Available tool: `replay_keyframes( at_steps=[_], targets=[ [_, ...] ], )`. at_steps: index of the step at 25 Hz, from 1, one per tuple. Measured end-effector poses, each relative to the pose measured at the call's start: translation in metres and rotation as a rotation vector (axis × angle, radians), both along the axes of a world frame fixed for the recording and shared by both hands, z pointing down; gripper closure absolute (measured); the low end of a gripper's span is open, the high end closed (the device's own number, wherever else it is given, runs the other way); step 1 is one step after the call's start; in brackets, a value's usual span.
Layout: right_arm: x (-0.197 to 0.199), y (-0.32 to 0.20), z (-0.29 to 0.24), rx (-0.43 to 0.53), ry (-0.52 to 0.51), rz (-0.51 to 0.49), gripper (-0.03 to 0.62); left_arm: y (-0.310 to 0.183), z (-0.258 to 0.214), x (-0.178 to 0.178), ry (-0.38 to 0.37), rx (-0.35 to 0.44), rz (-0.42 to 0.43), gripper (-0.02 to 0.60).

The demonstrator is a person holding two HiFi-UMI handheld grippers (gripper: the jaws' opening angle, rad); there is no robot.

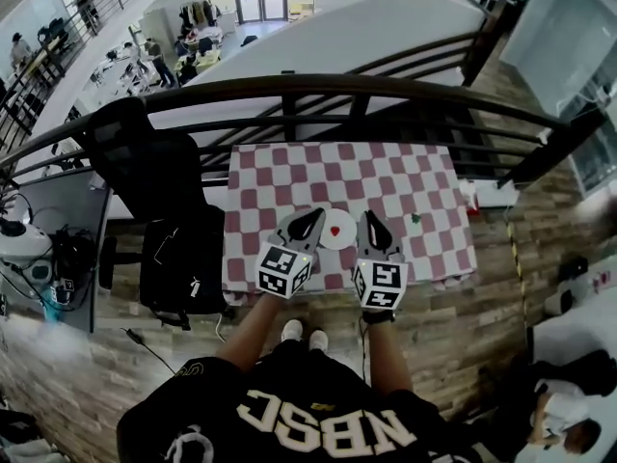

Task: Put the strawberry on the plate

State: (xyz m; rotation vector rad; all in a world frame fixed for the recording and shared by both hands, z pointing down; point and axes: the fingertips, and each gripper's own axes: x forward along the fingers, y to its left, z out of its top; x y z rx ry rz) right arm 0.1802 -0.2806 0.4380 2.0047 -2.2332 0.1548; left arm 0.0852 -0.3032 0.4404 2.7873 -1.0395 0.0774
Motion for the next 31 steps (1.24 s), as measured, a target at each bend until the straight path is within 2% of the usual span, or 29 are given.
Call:
replay_keyframes(
  at_steps=[8,11,18,25,31],
  targets=[
    [-0.004,0.021,-0.018,0.037,0.016,0.117,0.576,0.006,-0.029,-0.024,0.039,0.087,-0.073,0.568],
    [-0.007,0.024,-0.022,0.047,0.021,0.137,0.576,0.003,-0.033,-0.030,0.024,0.114,-0.105,0.568],
    [-0.006,0.022,-0.033,0.071,0.009,0.136,0.576,0.000,-0.036,-0.029,0.027,0.138,-0.122,0.566],
    [-0.001,0.023,-0.037,0.079,0.025,0.133,0.576,-0.007,-0.031,-0.023,0.046,0.116,-0.122,0.568],
    [0.003,0.020,-0.035,0.088,0.011,0.109,0.576,-0.017,-0.017,-0.021,0.023,0.116,-0.147,0.566]
  ],
)
